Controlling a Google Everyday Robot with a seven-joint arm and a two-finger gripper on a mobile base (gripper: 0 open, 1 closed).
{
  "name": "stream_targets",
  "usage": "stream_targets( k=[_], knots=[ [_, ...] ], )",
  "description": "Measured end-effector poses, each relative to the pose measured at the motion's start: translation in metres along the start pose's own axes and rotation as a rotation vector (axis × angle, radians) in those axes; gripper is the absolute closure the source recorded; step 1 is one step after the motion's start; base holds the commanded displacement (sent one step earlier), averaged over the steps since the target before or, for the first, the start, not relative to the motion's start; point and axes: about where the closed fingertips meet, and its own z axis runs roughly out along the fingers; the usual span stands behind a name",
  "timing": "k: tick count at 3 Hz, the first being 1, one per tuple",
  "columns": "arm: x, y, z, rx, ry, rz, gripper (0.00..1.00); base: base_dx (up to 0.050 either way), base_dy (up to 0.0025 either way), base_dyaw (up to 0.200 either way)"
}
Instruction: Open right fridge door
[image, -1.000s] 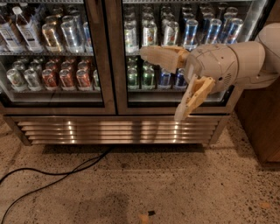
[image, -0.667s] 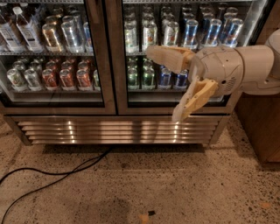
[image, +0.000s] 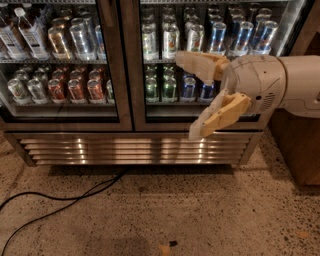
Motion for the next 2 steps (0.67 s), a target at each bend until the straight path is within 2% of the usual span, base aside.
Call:
stream_targets(
  k=[1,2],
  knots=[
    [0.0000,0.0000,0.0000,0.000,0.000,0.000,0.00,0.034,0.00165,0.096],
    [0.0000,0.0000,0.0000,0.000,0.000,0.000,0.00,0.034,-0.00253,-0.143]
  ],
)
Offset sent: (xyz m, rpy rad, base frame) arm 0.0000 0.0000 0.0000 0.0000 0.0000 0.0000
